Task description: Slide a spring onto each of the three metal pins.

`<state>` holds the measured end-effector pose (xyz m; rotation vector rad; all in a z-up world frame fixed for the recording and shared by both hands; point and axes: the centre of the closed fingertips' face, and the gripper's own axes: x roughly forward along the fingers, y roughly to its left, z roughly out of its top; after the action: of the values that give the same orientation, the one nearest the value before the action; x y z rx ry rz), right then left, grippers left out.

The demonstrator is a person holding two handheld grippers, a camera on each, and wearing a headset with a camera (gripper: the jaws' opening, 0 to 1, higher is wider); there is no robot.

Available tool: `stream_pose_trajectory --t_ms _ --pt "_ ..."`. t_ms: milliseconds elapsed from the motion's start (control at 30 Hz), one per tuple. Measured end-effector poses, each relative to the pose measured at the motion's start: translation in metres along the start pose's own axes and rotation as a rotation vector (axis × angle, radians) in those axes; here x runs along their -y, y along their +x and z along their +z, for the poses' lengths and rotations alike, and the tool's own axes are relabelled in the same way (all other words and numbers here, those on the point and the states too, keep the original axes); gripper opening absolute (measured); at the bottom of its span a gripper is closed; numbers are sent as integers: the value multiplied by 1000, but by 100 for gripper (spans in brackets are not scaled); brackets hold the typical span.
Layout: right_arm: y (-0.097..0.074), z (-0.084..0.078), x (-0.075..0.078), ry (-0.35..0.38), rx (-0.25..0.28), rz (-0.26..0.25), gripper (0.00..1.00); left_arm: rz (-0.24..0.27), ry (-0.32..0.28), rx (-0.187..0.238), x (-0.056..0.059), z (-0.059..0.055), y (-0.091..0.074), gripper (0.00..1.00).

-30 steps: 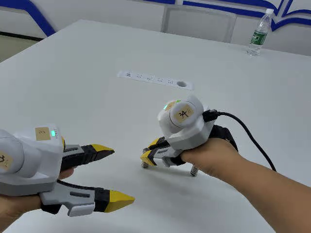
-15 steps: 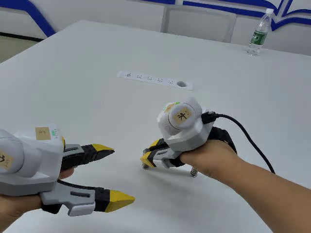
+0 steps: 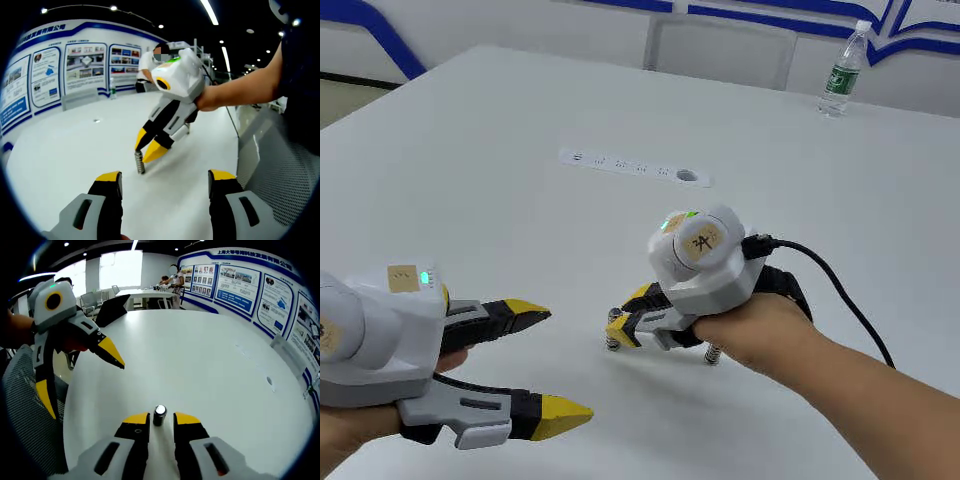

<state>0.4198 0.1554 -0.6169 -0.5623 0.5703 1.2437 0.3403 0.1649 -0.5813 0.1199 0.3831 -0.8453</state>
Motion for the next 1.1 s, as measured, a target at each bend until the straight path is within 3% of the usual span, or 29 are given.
stream_pose_trajectory --t_ms 333,633,1100 --pt "-22 -3 -3 6 19 -19 23 -6 1 2 1 1 3 72" --pt "-44 1 -16 15 72 -19 26 -10 3 2 1 1 5 72" --pt "-77 -14 -28 49 108 -24 28 -13 5 6 2 2 5 73"
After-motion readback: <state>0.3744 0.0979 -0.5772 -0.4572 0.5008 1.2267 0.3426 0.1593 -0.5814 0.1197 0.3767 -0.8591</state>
